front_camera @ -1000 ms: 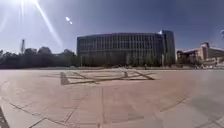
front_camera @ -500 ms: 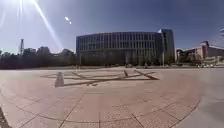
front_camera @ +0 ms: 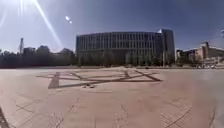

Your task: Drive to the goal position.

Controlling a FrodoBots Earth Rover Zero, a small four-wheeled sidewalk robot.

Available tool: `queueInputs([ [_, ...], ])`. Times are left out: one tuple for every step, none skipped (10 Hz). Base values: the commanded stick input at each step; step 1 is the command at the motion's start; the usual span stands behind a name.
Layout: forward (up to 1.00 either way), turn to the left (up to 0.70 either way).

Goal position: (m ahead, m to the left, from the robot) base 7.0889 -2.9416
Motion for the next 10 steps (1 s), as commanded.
queueInputs([
  [0.70, -0.01],
  [0.70, -0.01],
  [0.70, -0.01],
  [0.70, -0.01],
  [0.70, -0.01],
  [0.70, -0.01],
  [0.70, -0.01],
  [0.70, -0.01],
  [0.70, -0.01],
  [0.70, -0.01],
])
